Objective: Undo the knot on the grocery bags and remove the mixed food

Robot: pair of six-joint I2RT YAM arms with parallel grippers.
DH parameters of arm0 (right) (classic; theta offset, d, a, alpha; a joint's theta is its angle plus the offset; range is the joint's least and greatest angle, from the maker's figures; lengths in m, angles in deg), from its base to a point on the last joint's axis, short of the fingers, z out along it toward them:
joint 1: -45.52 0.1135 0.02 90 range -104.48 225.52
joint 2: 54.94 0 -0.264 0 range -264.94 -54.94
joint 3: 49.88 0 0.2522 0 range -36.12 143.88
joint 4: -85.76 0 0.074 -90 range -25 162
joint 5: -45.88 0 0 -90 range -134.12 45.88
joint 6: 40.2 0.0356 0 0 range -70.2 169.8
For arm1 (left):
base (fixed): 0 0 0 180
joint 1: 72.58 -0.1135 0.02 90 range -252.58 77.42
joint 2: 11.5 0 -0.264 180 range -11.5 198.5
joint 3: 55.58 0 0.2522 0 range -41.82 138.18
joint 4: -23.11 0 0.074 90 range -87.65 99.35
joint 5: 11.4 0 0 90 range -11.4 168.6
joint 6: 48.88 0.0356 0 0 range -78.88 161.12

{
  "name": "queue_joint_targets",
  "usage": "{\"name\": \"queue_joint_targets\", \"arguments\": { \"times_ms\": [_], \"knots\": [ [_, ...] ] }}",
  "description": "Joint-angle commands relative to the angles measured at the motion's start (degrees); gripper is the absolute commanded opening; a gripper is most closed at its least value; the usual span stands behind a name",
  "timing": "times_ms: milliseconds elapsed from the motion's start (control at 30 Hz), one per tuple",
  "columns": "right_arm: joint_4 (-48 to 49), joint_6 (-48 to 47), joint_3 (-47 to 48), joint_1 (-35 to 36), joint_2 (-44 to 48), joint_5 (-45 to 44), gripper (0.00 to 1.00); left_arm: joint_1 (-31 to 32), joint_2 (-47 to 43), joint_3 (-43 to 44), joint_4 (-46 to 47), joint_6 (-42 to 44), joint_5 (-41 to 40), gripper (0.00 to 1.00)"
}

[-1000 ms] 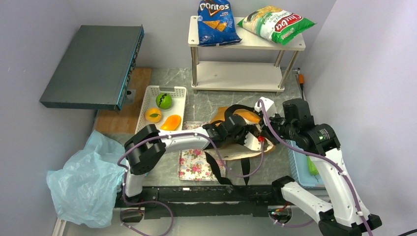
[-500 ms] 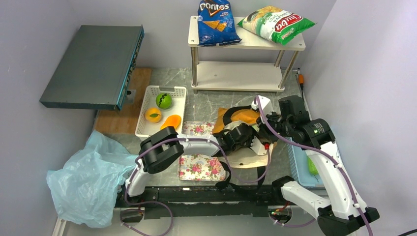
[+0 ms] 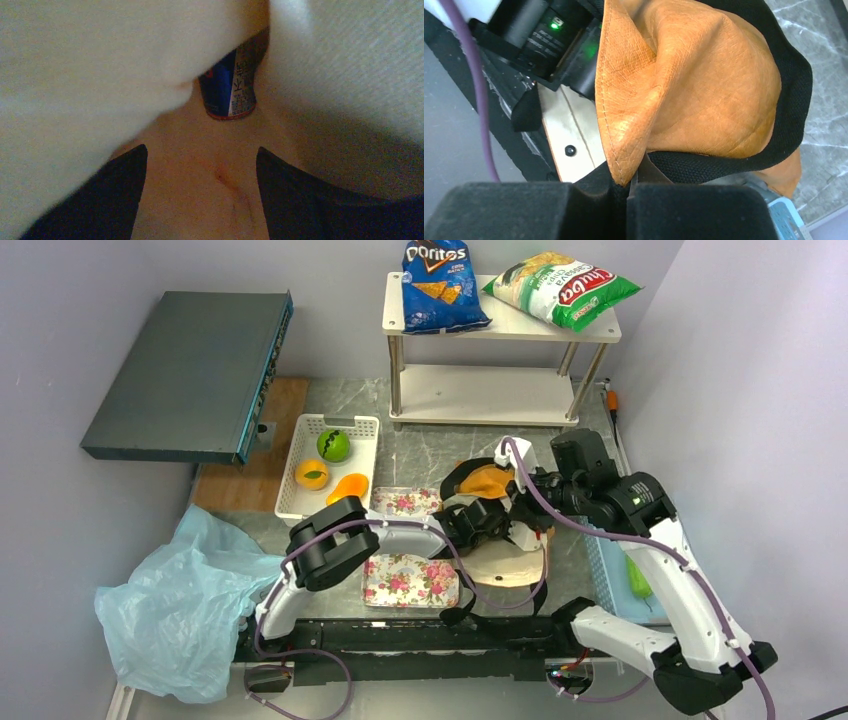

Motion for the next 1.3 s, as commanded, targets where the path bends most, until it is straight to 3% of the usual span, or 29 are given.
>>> {"name": "queue_joint_targets", "arguments": {
  "times_ms": [0, 400, 600, 767, 900, 1000, 1100, 1267],
  "knots": [
    [7.2, 5.7, 5.7, 4.2, -0.4, 13.0, 0.00, -1.3, 4.7, -0.2, -3.0, -0.1, -1.5, 0.82],
    [5.6, 1.8, 8.4, 9.5, -1.9, 8.7, 0.00, -4.9, 10.3, 8.7, -19.7, -1.1, 4.7, 0.69],
    [5.5, 0.3, 7.7, 9.3, -0.5, 3.7, 0.00, -5.3, 14.2, 19.2, -34.6, -1.1, 7.4, 0.68],
    [5.2, -0.3, 8.0, 9.3, 0.6, 1.6, 0.00, -5.3, 18.6, 28.7, -48.0, -1.7, 8.2, 0.59],
    [5.9, -0.9, 7.4, 9.5, 1.3, -0.2, 0.00, -5.3, 19.0, 29.3, -51.4, -1.4, 7.7, 0.40],
    [6.9, -1.6, 6.1, 9.4, 2.0, -2.3, 0.00, -5.3, 16.1, 25.1, -50.6, -3.3, 6.8, 0.20],
    [8.4, -2.0, 4.4, 9.4, 2.7, -4.9, 0.00, -5.2, 8.0, 15.2, -41.5, -5.4, 6.2, 0.02],
    [10.1, -1.5, 2.7, 9.3, 2.9, -7.6, 0.00, -4.9, -4.3, 2.0, -28.1, -9.2, 4.8, 0.00]
  ]
}}
